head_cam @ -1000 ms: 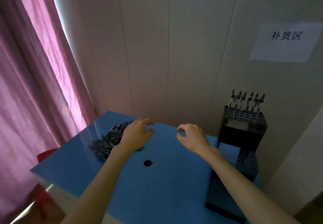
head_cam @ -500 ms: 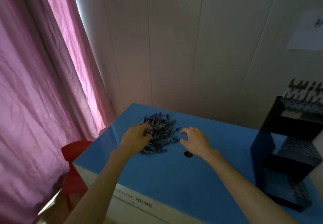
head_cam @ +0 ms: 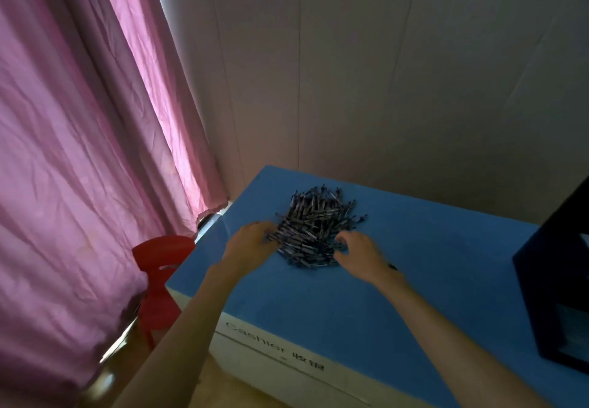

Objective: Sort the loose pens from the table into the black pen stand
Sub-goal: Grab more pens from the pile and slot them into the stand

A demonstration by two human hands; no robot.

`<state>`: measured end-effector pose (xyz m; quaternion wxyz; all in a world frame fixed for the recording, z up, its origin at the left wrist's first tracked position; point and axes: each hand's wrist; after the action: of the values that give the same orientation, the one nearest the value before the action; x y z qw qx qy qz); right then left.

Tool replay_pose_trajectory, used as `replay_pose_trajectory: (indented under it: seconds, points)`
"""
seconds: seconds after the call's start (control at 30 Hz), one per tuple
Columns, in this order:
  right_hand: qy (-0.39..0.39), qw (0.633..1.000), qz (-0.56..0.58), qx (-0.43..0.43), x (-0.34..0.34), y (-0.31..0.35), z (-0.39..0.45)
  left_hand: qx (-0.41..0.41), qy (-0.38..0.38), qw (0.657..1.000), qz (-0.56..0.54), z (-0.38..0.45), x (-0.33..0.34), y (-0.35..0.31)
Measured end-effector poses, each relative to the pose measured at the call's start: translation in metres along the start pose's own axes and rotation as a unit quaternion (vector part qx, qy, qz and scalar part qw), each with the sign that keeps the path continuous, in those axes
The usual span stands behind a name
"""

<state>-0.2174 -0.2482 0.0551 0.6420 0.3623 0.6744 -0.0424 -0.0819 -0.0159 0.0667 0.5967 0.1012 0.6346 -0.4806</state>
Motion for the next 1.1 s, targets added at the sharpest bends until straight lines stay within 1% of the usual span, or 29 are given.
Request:
replay_pose_trajectory:
  seconds: [0.3, 0.4, 0.6, 0.77, 0.93, 1.1]
  points:
    - [-0.002, 0.999, 0.023, 0.049, 0.031, 0.032, 0.064, -0.013, 0.066, 0.998, -0.018, 0.055, 0.009, 0.066]
    - [-0.012, 0.997, 0.04, 0.062, 0.035, 0.036, 0.086, -0.026, 0.067, 0.997, -0.031, 0.082, 0.014, 0.083]
    - [-0.017, 0.993, 0.073, 0.096, 0.041, 0.046, 0.115, -0.078, 0.061, 0.994, -0.038, 0.127, 0.027, 0.112]
    - [-0.028, 0.991, 0.084, 0.095, 0.046, 0.052, 0.147, -0.139, 0.062, 0.985, -0.084, 0.169, 0.045, 0.132]
    - [-0.051, 0.989, 0.097, 0.103, 0.054, 0.053, 0.174, -0.136, 0.108, 0.982, -0.07, 0.211, 0.082, 0.149]
    - [-0.063, 0.989, 0.093, 0.099, 0.063, 0.05, 0.186, -0.131, 0.138, 0.982, -0.02, 0.232, 0.107, 0.144]
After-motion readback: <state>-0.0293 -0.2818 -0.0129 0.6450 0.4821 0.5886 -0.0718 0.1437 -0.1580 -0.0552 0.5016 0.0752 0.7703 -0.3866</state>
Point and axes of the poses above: each hand's wrist, its own z-axis towards the middle knuckle, its own x-axis out of the palm, y = z × x, and after that the axes turned 14 degrees about x, right-handed
